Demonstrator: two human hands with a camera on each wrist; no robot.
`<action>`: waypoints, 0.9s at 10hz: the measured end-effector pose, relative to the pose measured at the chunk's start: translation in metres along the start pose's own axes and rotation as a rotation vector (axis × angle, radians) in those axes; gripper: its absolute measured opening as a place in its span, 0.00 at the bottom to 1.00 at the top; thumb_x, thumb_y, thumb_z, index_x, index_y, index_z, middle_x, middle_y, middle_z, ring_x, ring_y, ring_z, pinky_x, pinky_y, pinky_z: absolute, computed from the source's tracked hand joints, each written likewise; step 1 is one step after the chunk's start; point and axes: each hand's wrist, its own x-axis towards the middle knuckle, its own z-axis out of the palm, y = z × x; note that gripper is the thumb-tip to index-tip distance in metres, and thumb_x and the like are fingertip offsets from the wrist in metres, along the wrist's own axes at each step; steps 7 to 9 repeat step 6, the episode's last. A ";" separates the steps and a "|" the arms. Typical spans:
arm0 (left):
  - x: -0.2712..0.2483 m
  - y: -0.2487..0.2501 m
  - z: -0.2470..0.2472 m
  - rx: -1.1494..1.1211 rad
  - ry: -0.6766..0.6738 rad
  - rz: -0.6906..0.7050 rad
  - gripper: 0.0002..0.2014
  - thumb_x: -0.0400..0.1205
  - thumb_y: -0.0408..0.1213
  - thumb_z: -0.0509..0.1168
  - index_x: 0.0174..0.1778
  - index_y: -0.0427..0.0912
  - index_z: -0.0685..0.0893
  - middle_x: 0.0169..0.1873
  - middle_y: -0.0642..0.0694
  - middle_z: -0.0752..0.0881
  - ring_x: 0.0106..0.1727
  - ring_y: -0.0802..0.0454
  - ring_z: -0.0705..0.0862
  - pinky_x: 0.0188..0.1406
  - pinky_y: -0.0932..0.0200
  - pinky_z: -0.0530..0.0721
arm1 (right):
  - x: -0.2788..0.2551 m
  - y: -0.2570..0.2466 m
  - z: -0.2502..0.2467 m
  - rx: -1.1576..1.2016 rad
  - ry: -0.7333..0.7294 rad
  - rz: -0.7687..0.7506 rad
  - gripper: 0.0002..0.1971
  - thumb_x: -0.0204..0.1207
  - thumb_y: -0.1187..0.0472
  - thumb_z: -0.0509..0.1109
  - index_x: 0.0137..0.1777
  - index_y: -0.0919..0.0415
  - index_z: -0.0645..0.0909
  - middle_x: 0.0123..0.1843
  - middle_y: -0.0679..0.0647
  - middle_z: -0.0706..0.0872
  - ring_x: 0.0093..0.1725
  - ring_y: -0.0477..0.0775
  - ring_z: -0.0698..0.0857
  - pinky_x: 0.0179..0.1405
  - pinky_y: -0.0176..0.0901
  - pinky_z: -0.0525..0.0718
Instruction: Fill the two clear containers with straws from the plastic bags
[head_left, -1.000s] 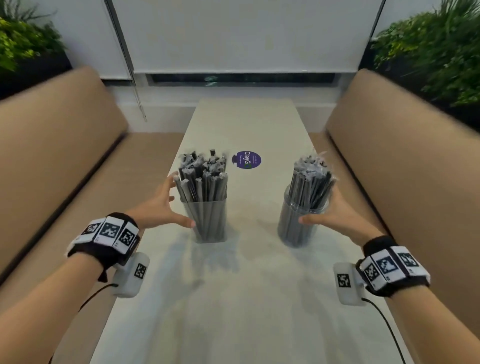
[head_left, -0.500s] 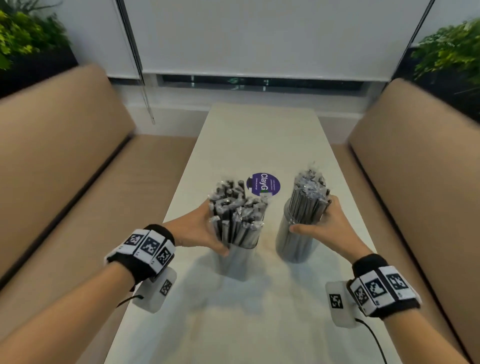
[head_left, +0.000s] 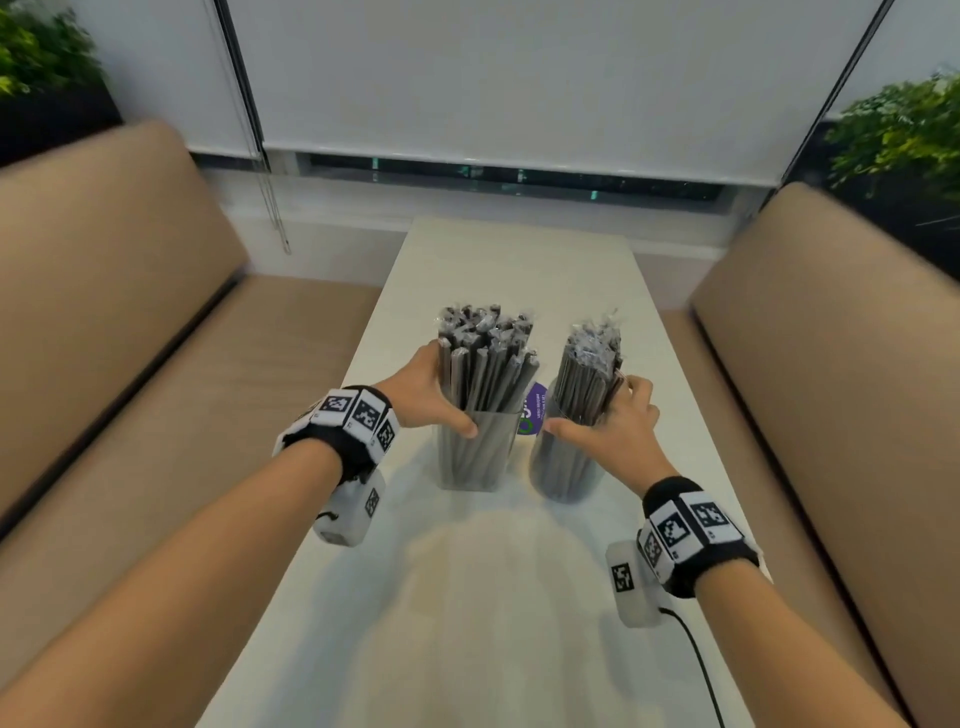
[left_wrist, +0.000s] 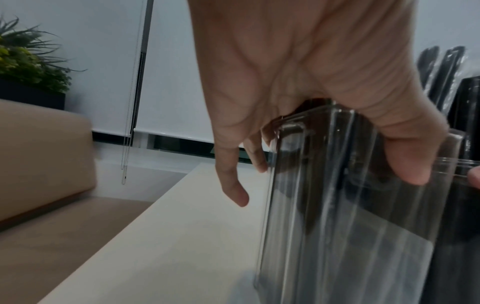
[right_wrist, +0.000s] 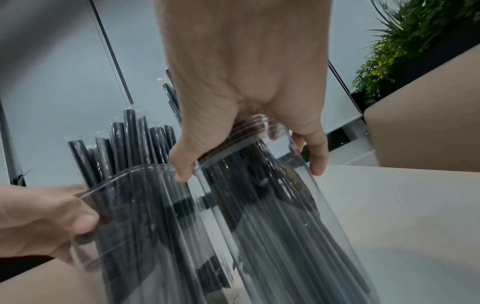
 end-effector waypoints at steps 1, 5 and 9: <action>0.014 0.000 0.000 0.032 -0.026 0.029 0.65 0.44 0.57 0.80 0.78 0.43 0.60 0.73 0.44 0.71 0.75 0.46 0.71 0.76 0.43 0.72 | 0.011 -0.001 0.005 -0.012 0.010 0.007 0.51 0.53 0.33 0.76 0.74 0.60 0.70 0.69 0.58 0.66 0.74 0.62 0.62 0.63 0.41 0.56; -0.049 -0.028 0.018 -0.381 0.162 0.073 0.67 0.57 0.44 0.85 0.82 0.61 0.43 0.78 0.43 0.59 0.73 0.46 0.71 0.67 0.48 0.77 | -0.039 -0.001 -0.052 0.282 0.077 0.209 0.62 0.65 0.41 0.81 0.88 0.53 0.41 0.88 0.60 0.46 0.85 0.65 0.55 0.82 0.64 0.60; -0.137 -0.077 0.036 -0.469 0.382 -0.142 0.51 0.50 0.61 0.80 0.66 0.83 0.59 0.70 0.47 0.74 0.58 0.49 0.85 0.50 0.55 0.83 | -0.104 0.025 -0.089 0.361 0.177 0.294 0.39 0.71 0.46 0.79 0.80 0.50 0.69 0.82 0.59 0.68 0.69 0.61 0.79 0.68 0.60 0.80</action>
